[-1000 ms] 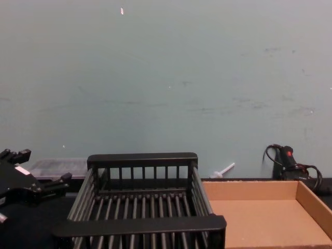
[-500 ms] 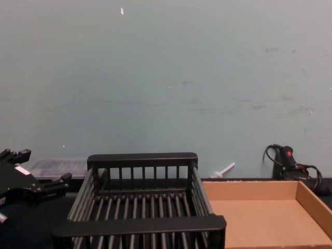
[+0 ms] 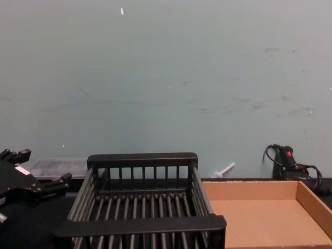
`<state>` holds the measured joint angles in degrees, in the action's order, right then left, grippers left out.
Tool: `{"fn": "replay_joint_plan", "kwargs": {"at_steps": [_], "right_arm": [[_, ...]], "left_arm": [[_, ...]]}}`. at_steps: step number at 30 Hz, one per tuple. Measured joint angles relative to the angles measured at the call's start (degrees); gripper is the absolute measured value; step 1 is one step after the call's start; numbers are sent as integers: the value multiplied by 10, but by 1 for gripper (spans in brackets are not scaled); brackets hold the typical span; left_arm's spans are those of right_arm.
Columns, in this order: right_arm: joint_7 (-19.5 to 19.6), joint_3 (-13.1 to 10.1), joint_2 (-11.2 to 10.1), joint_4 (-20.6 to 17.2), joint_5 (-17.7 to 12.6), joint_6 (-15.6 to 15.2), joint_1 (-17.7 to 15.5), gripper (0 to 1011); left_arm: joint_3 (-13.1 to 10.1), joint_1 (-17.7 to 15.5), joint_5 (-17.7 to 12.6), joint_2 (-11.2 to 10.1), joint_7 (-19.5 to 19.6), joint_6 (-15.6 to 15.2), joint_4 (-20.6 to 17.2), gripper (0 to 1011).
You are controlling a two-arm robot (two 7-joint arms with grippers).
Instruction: Pick up the white tape and place it into the black box , Pick up the silver tape and place it into the brown box.
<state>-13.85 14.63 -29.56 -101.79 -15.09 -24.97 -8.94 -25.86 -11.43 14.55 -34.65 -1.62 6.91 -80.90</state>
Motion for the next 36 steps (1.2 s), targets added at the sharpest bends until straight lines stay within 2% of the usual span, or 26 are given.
{"fn": "replay_joint_plan", "kwargs": {"at_steps": [10,21,36], "right_arm": [[0,0,0,0,0,0,0,113],[-7,-8,4,-1,0,3,-3,92],[-31,-42,1,-26,-7,46,-12,92]], "left_arm": [[0,0,0,0,0,0,0,1001],[0,0,0,0,0,0,0,1001],[0,0,0,0,0,0,0,1002]]}}
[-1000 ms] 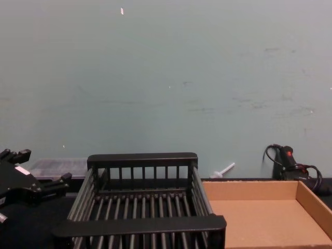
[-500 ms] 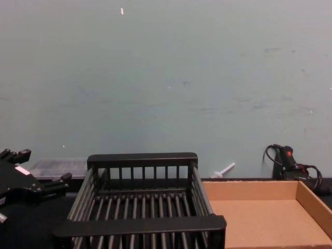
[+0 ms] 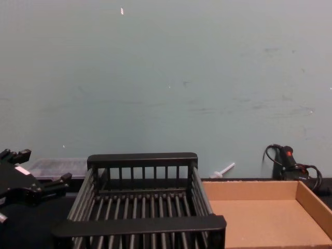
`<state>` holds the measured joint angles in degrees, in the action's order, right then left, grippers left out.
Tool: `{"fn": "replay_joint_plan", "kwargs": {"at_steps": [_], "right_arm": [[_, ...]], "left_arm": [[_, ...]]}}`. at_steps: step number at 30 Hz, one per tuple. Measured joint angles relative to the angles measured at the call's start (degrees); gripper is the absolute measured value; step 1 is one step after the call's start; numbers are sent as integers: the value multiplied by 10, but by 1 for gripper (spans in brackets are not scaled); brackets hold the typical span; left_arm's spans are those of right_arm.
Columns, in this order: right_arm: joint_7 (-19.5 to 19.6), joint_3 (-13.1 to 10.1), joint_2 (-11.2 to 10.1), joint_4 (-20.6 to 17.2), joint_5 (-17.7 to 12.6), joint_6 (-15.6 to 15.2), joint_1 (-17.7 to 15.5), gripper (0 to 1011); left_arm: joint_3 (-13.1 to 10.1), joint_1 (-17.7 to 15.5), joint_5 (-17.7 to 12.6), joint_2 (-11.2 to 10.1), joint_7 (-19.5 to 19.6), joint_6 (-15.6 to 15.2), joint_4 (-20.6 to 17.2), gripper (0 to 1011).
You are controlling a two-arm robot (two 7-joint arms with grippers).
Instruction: Pick up the white tape and place it into the black box , Pick up the silver tape and place it into the brown box.
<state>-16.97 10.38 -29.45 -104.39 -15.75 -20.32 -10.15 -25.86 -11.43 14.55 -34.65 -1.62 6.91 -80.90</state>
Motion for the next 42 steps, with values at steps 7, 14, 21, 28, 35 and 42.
{"fn": "replay_joint_plan", "kwargs": {"at_steps": [7,14,21,28,35,42], "right_arm": [[1,-11,0,-4,2,14,13,92],[3,-7,7,13,17,22,54,92],[-6,6,16,45,39,47,112,92],[-26,28,23,86,60,87,168,92],[-50,63,38,140,82,122,230,92],[-59,94,66,198,101,142,292,92]], "left_arm": [[0,0,0,0,0,0,0,1001],[0,0,0,0,0,0,0,1001],[0,0,0,0,0,0,0,1001],[0,0,0,0,0,0,0,1001],[0,0,0,0,0,0,0,1001],[0,0,0,0,0,0,0,1001]]}}
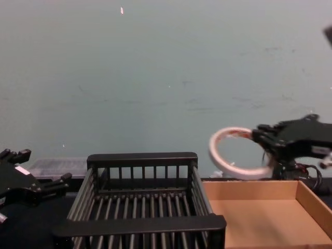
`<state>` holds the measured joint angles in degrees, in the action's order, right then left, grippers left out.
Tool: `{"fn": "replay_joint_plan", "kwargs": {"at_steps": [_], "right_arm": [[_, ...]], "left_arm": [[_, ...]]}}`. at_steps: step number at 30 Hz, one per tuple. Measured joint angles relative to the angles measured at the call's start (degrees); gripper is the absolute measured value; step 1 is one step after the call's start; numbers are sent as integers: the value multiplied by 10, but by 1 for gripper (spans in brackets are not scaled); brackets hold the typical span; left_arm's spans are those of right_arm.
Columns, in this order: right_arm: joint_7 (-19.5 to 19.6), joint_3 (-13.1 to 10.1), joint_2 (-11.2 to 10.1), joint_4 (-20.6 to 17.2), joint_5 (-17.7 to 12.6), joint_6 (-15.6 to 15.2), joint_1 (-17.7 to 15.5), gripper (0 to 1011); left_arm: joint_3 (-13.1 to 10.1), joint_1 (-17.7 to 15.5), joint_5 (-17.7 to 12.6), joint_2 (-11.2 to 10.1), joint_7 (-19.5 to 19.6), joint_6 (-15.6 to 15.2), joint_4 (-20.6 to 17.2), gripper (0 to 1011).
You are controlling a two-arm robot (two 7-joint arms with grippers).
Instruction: Pick up the white tape and place it into the black box , Pick up the silver tape and place it into the brown box.
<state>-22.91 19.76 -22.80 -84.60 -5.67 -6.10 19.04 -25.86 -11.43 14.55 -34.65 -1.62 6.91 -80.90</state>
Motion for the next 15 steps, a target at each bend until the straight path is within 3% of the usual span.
{"fn": "replay_joint_plan", "kwargs": {"at_steps": [15], "right_arm": [[-16,69,82,154,36,49,112,92]], "left_arm": [[0,0,0,0,0,0,0,1001]]}}
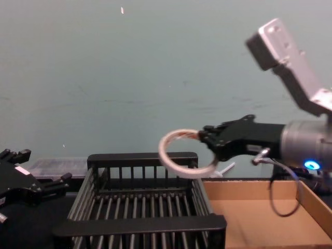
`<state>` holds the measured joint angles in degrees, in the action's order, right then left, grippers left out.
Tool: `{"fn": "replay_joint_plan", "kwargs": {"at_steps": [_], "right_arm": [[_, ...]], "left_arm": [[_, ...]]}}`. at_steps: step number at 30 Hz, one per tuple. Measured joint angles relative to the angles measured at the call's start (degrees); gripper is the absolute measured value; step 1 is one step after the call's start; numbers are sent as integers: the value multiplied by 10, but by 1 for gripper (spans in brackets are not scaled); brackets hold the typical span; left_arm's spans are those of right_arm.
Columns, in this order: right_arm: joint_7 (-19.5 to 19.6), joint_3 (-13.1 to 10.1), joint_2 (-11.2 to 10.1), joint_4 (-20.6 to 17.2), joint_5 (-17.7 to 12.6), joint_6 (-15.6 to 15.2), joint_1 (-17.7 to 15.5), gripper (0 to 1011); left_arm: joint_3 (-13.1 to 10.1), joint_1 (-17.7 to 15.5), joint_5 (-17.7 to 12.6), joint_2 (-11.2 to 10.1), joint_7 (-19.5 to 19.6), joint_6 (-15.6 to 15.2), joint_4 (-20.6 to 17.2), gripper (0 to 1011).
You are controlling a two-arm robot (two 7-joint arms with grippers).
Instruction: Pick up the white tape and place it into the black box , Pick up the silver tape and place it into the brown box.
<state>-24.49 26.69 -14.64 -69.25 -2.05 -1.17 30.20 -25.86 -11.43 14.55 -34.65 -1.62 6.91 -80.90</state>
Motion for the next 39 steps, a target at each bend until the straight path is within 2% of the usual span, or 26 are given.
{"fn": "replay_joint_plan", "kwargs": {"at_steps": [3,7,13,16,31,35,36,38,39], "right_arm": [[-1,8,12,24,4,8,11,92],[-1,20,34,74,11,25,31,92],[0,27,55,123,16,42,46,92],[1,27,61,135,16,47,50,92],[2,28,63,142,19,49,52,97],[2,27,63,142,19,49,52,177],[2,27,63,141,19,49,52,237],[2,27,63,141,19,49,51,277],[2,27,63,141,19,49,51,338]], "left_arm": [[0,0,0,0,0,0,0,1002],[0,0,0,0,0,0,0,1002],[0,0,0,0,0,0,0,1001],[0,0,0,0,0,0,0,1002],[0,0,0,0,0,0,0,1002],[0,0,0,0,0,0,0,1001],[0,0,0,0,0,0,0,1001],[0,0,0,0,0,0,0,1001],[0,0,0,0,0,0,0,1001]]}}
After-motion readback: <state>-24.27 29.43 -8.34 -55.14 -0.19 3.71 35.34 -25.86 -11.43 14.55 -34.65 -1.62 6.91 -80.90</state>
